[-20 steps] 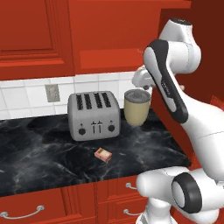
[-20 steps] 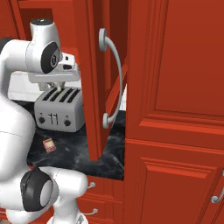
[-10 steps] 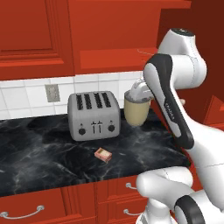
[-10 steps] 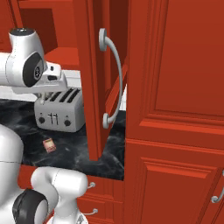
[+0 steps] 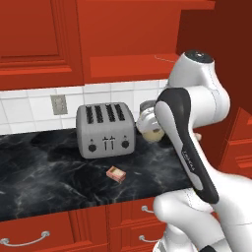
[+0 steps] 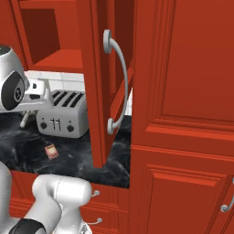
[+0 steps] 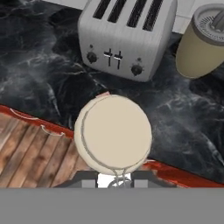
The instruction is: Pick the dish brush and bar soap from the cabinet and place them on the counter.
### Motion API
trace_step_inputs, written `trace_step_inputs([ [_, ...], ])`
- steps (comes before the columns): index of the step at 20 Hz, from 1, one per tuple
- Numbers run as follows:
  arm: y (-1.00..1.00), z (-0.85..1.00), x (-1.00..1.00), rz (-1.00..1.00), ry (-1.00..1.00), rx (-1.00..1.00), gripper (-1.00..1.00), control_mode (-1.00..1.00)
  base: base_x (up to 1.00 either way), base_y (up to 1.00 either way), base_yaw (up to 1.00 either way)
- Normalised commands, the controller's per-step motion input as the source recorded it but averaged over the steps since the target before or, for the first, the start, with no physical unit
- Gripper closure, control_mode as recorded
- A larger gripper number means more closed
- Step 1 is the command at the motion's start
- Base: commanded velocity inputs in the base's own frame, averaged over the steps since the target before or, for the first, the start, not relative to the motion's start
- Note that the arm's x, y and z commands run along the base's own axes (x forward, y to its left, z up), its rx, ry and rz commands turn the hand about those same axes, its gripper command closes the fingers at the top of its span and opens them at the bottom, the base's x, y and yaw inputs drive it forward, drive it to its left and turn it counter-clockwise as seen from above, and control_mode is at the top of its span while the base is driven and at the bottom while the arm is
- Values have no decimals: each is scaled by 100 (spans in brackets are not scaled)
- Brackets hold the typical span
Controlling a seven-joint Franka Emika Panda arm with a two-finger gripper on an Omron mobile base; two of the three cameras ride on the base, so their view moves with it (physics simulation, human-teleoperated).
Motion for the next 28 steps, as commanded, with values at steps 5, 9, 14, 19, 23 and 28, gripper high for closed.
trace_step_inputs([
  [5, 37, -32, -37, 0, 0, 4, 100, -100, 0, 0, 0],
  [9, 38, -37, -30, 1, 0, 8, 100, -100, 0, 0, 0],
  [14, 38, -41, -27, 2, 0, 10, 100, -100, 0, 0, 0],
  [19, 38, -40, -24, 2, 0, 9, 100, -100, 0, 0, 0],
  [23, 40, -32, -13, 2, 0, 9, 100, -100, 0, 0, 0],
  [28, 37, -21, -6, 0, -1, 4, 100, -100, 0, 0, 0],
])
